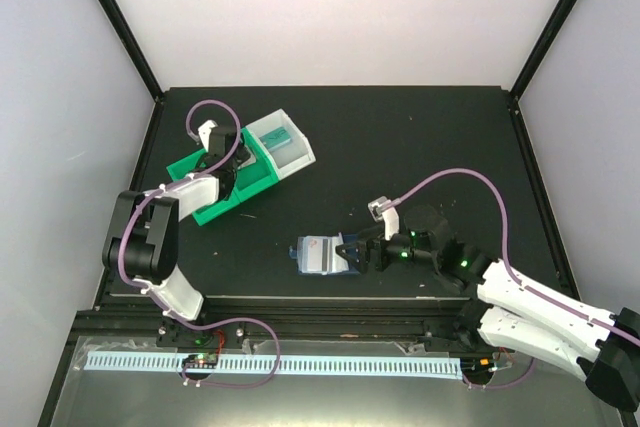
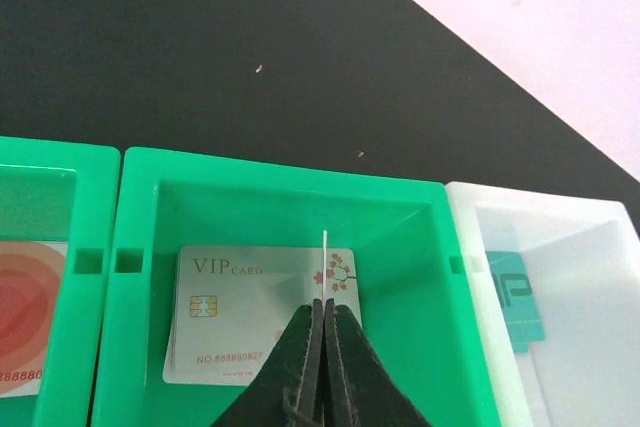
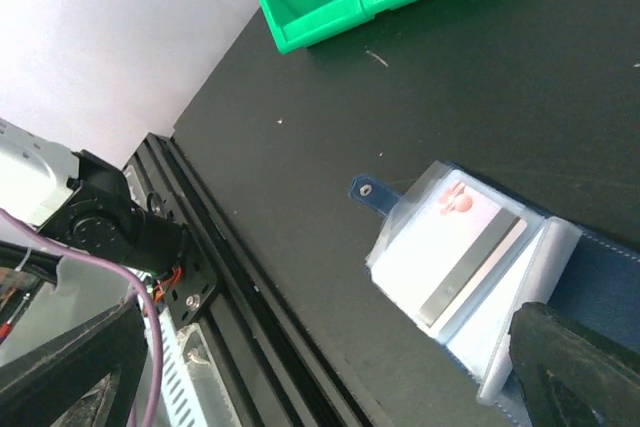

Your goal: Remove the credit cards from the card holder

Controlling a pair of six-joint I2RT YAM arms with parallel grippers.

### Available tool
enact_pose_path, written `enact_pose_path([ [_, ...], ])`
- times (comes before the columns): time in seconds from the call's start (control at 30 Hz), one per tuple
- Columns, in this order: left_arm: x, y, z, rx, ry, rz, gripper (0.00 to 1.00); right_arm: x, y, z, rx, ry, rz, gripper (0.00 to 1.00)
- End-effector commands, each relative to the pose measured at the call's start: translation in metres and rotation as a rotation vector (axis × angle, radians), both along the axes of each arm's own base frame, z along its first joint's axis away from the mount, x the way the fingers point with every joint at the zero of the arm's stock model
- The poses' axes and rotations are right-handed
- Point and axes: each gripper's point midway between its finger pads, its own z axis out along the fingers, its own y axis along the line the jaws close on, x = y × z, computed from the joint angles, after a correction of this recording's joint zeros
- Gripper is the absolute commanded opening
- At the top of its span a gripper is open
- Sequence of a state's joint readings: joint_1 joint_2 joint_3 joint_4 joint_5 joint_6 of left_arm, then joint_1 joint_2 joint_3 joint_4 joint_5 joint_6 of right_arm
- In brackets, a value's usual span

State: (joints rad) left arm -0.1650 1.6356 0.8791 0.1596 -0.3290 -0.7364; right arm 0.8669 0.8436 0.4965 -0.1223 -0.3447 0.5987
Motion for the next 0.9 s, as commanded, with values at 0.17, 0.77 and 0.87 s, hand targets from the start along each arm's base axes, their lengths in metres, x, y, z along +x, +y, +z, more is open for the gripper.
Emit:
enact_pose_path([
  [0.17,0.024,-0.004,-0.001,0.048,0.034,-0.055,0.07,0.019,-0.012,0.001,-0.079,-0.079,-0.089,1.00],
  [0.77,0.008,-0.003,0.040,0.073,0.059,-0.077,0.35,0.018,-0.031,0.021,-0.073,-0.131,-0.147,1.00],
  [0.87,-0.003,-0.013,0.056,0.054,0.045,-0.142,0.51,0.021,-0.036,0.024,-0.067,-0.122,-0.196,1.00],
])
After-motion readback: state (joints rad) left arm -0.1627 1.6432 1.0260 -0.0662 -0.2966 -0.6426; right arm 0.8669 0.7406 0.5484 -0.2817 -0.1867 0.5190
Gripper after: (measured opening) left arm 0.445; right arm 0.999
